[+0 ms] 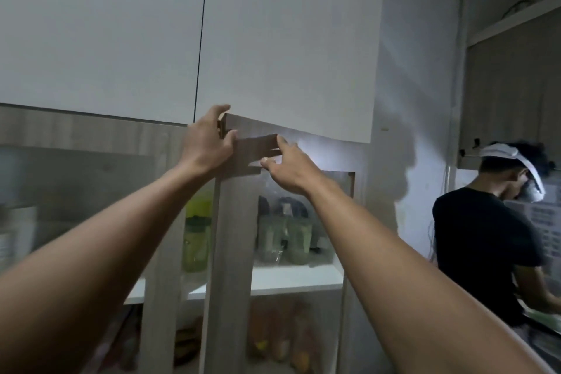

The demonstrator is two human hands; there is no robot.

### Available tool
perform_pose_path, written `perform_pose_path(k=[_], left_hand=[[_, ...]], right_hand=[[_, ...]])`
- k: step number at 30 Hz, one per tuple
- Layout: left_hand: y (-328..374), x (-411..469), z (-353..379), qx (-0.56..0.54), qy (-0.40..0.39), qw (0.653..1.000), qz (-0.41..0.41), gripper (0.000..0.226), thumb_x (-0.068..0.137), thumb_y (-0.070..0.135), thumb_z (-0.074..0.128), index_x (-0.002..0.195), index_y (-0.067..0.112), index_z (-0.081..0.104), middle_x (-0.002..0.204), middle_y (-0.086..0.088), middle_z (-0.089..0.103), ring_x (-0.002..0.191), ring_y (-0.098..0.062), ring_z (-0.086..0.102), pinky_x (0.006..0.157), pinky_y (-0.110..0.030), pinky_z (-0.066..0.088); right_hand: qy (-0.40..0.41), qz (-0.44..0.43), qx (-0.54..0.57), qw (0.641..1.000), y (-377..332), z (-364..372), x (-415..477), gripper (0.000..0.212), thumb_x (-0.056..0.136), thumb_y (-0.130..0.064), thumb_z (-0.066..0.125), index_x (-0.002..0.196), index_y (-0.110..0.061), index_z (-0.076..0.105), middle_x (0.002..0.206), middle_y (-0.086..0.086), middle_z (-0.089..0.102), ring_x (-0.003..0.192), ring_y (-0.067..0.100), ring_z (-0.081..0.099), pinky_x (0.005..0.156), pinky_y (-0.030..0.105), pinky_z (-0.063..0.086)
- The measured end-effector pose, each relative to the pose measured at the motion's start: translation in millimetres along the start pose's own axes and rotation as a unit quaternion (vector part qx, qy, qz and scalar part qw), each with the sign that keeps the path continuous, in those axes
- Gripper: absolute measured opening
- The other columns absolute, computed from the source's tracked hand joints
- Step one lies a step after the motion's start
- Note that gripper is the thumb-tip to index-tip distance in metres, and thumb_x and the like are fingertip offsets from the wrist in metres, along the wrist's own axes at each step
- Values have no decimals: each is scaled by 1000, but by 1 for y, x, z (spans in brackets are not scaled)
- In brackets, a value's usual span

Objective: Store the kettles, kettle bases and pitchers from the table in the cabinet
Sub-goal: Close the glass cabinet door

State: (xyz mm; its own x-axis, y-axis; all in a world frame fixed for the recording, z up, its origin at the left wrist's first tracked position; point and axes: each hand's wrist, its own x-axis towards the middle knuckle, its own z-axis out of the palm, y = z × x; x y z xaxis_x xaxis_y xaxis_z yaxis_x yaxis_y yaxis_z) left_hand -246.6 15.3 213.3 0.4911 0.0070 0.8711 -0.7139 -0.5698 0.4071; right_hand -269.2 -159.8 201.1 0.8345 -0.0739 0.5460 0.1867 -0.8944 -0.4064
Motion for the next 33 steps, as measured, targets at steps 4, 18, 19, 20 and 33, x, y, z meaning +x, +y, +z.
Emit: perform_pose_path(k=[4, 18, 19, 20, 33], left_hand=[[-30, 8, 24, 89, 46, 994, 30, 63, 94, 12, 62, 152, 16, 36, 140, -19, 54, 122, -40, 53, 96, -47, 43], [-146, 41, 151, 334, 35, 942, 11, 71, 93, -6, 40, 157, 6, 10, 162, -24, -9, 149, -42, -11, 120, -54, -1], [-154, 43, 156, 326, 26, 945, 13, 75, 91, -8, 40, 157, 6, 8, 162, -24, -9, 149, -41, -12, 121, -54, 1], [-158, 43, 158, 318, 15, 948, 13, 77, 89, -9, 41, 157, 7, 8, 162, -23, -9, 149, -41, -12, 121, -53, 2], [-202, 62, 196, 222, -40, 974, -31, 64, 103, 37, 37, 158, 15, 12, 164, -14, -10, 150, -30, -12, 121, -49, 12]], right_hand=[[0, -12, -18, 1000, 16, 24, 35, 80, 100, -49, 47, 161, -33, -3, 169, 14, -1, 155, 35, 9, 123, 54, 19], [-17, -25, -90, 996, 93, 81, 134, 82, 102, -41, 49, 158, -41, -11, 165, 12, -24, 153, 33, -17, 121, 61, -2], [-15, -29, -89, 995, 96, 87, 141, 83, 102, -41, 49, 158, -41, -12, 164, 12, -26, 153, 33, -19, 121, 61, -3], [-11, -31, -89, 995, 97, 92, 145, 83, 102, -41, 49, 158, -41, -12, 164, 11, -27, 152, 33, -21, 121, 62, -4], [37, -74, -112, 990, 127, 134, 195, 78, 103, -39, 46, 160, -33, -5, 165, 10, -23, 151, 34, -22, 122, 60, -2]])
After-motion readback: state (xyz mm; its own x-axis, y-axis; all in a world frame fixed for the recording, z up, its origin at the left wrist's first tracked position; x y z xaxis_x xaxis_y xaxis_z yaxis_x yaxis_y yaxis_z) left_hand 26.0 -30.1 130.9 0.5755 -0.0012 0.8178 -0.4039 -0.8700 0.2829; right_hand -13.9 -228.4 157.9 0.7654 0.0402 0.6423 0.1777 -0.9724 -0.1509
